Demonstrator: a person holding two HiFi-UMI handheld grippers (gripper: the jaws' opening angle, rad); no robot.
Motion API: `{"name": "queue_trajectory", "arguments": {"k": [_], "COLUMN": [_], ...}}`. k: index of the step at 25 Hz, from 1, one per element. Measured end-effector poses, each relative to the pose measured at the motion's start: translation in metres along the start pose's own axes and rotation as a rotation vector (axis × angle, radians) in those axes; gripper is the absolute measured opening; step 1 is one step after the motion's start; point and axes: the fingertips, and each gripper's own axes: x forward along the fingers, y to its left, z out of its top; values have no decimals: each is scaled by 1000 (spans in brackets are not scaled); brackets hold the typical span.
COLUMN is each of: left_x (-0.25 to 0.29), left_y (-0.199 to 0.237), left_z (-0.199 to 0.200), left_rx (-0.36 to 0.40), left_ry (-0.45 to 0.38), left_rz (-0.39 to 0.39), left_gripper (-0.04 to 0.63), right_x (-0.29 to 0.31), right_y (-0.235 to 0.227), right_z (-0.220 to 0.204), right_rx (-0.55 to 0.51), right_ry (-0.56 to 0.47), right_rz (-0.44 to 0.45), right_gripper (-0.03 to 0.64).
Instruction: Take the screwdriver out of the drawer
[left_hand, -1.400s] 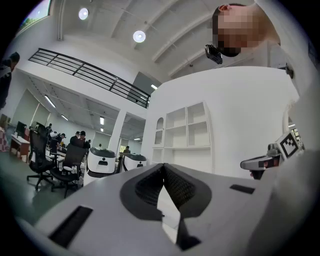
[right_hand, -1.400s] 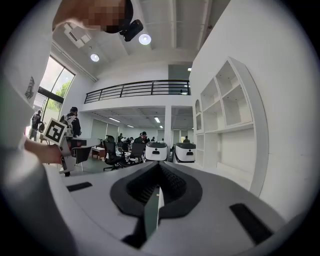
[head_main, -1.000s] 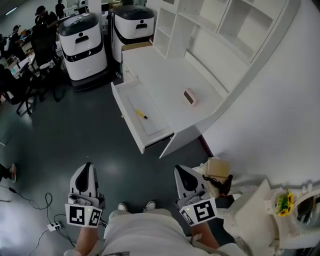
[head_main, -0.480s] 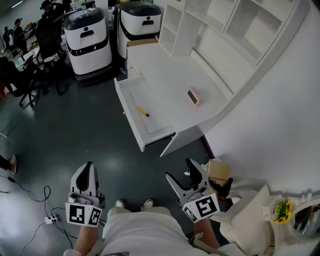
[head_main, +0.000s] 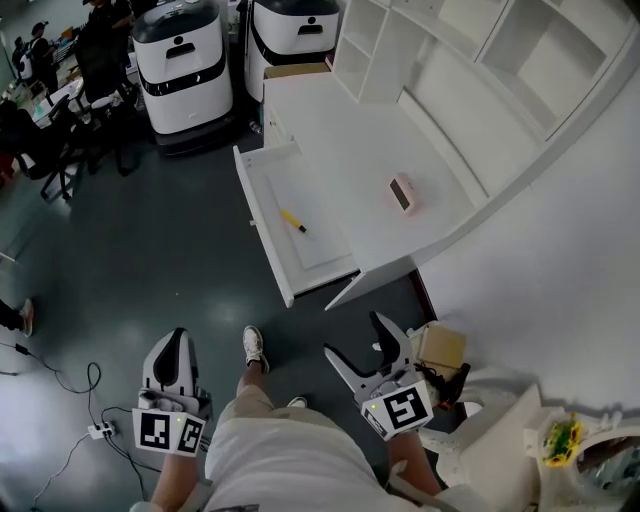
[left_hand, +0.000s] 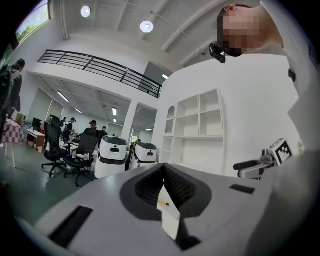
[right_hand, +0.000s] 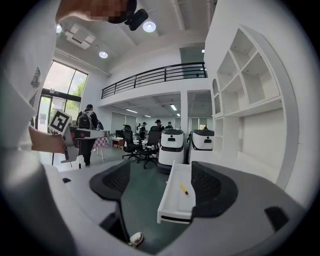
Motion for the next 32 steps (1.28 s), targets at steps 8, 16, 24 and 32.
{"name": "queue_trajectory", "arguments": {"k": [8, 16, 24, 32], "left_x": [132, 238, 288, 305], "left_y": [44, 99, 106, 84], "left_z": [1, -4, -20, -41], "left_rx": [-23, -83, -109, -86], "left_ry": [18, 41, 83, 140], "left_rz": [-123, -205, -227, -185], "left_gripper": [15, 15, 15, 15], "right_x": [105, 203, 246, 285], "right_y": [-48, -80, -111, -135], "right_z": [13, 27, 7, -62], "right_rx": [-23, -49, -25, -12], "right_ry": [85, 187, 258, 345], "right_rz": [-52, -92, -100, 18], "right_gripper": [376, 376, 376, 376]}}
